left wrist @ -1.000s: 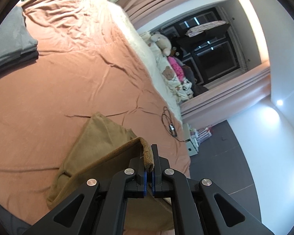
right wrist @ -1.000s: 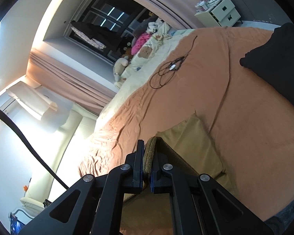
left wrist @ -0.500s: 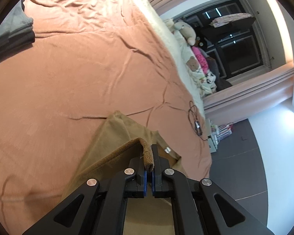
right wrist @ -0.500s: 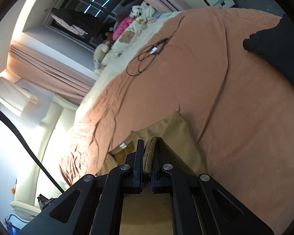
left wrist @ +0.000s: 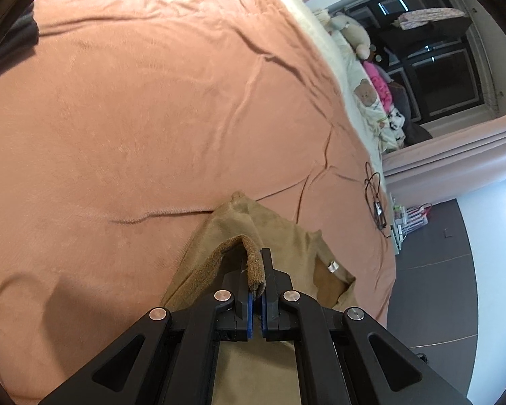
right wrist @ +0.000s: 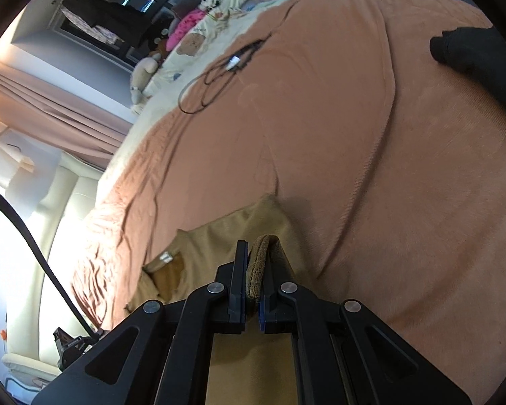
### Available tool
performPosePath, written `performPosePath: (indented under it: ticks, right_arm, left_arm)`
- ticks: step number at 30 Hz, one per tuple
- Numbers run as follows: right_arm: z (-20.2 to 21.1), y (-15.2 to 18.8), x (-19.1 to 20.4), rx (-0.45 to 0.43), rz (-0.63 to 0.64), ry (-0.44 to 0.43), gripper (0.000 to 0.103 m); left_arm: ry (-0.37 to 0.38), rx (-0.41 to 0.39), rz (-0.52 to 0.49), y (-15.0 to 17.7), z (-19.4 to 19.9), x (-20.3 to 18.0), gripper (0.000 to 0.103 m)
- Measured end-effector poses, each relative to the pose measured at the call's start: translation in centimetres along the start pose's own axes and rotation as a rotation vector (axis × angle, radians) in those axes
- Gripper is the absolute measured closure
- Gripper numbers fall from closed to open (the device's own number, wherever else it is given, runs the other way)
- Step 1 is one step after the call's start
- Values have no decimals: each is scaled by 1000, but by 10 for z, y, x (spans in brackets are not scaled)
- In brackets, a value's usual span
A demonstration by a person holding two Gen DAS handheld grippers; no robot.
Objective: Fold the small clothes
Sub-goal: 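Fold the held hem over toward the collar with both grippers, then open, then move both grippers to the folded edge of the shirt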
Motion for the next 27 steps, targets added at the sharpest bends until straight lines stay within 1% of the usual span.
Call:
performPosePath:
  ticks: [2, 5, 8, 9, 10, 12, 13, 14, 15, 16, 17, 21, 23, 25, 27]
  right_arm:
    - [-5, -3, 3, 9, 8, 13, 102]
    - [-10, -8, 8, 15, 20, 33, 101]
    - [-14, -11, 13, 34, 18, 22, 100]
    - [-14, -12, 15, 41, 34, 33, 100]
    - [-17, -13, 18, 53, 53, 64, 99]
    - [-15, -13, 19, 62, 78, 83, 96]
    - [-12, -13, 22, 56, 95, 89, 93]
    - [-8, -12, 26, 45, 114, 98, 80]
    - [0, -12, 29, 30, 136, 105, 52]
    - [4, -11, 30, 19, 146, 108, 38]
    - [12, -10, 32, -3, 162, 109, 28]
    - [25, -2, 36, -9, 233, 143, 28]
    - [32, 4, 41, -10, 296, 155, 28]
    - [39, 11, 39, -13, 345, 171, 28]
    - [41, 15, 42, -11, 389, 193, 28]
  left_arm:
    - [-31, 1, -11, -2, -6, 4, 101]
    - [-53, 23, -8, -4, -14, 11, 101]
    - [-121, 55, -48, -7, -23, 12, 100]
    - [-149, 72, -64, -6, -26, 12, 100]
    - [-154, 89, -70, -5, -28, 12, 100]
    - [-149, 119, -90, -2, -29, 9, 91]
    - [-159, 126, -107, 0, -27, 7, 77]
    - [-174, 124, -128, 1, -23, 4, 59]
    - [-182, 117, -151, 2, -19, 1, 52]
    - [-184, 113, -173, 2, -15, -2, 43]
    - [-190, 116, -198, 3, -11, -6, 41]
    - [-221, 171, -261, 7, -6, -9, 41]
    - [-254, 207, -308, 11, -5, -9, 41]
    - [-275, 235, -345, 16, -3, -9, 41]
    - [-312, 270, -402, 23, -3, -9, 41]
Point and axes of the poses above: each gripper's, at about its wrist camera, not at the fingertips, and z roughly against the way its jaws point, x to its left, y to its underside, the point moved 3 cm from there along -z, roughly the way its jaws point, and after that the axes turned 13 degrees about y, right-handed, at the moved point
